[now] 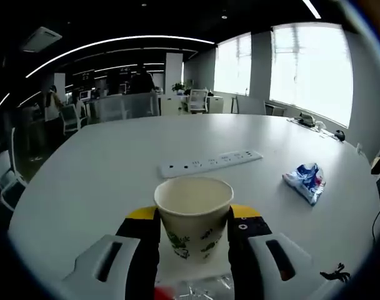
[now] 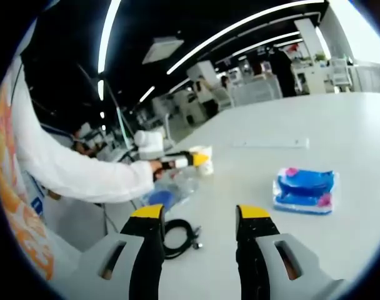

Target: Arrange the tabletop items into an orderly group along one side of the table until the central work area is clear of visible clutter.

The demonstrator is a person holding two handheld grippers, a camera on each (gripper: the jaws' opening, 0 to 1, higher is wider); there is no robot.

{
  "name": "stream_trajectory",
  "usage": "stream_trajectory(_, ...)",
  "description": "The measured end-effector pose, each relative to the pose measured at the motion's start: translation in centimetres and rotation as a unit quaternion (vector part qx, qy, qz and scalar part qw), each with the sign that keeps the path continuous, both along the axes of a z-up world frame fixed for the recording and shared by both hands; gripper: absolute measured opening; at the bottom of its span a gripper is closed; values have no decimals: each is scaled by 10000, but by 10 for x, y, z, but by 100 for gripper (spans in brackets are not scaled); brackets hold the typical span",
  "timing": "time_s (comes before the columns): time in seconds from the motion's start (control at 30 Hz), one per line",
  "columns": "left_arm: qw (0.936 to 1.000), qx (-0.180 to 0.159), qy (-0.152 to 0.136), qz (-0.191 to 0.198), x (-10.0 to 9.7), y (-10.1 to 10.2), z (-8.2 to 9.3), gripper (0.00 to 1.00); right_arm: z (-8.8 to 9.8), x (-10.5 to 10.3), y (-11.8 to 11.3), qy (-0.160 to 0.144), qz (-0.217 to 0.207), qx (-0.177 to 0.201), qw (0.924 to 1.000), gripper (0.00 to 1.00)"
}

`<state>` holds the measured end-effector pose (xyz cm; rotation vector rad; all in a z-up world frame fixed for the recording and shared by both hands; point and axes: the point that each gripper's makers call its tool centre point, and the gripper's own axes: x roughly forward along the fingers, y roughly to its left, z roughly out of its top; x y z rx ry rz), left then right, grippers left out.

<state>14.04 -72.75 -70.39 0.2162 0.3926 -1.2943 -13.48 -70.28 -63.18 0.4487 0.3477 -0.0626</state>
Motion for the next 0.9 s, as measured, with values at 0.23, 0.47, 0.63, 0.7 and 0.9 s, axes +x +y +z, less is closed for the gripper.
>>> stream_trajectory(0.23,10000,-38,-73,40,1,6,-4,41,0,-1,1,5,-9,5,10000,43)
stream_trajectory(0.47,9999,-37,-137,62,0,8,-4,42,2,-1,-1,-35,-43,25,10000,43)
stream_trajectory(0.63,9999,42,-96,101,2,12,-6,42,2,-1,0,-34,-58,56,10000,43)
stream_trajectory(0.7,9999,68,-73,118,1,14,-8,43,1,-2,-1,-22,-72,72,9999,43)
stream_trajectory(0.9,9998,186,-87,66,-2,19,-11,43,0,-5,-4,-36,-168,172,9997,43)
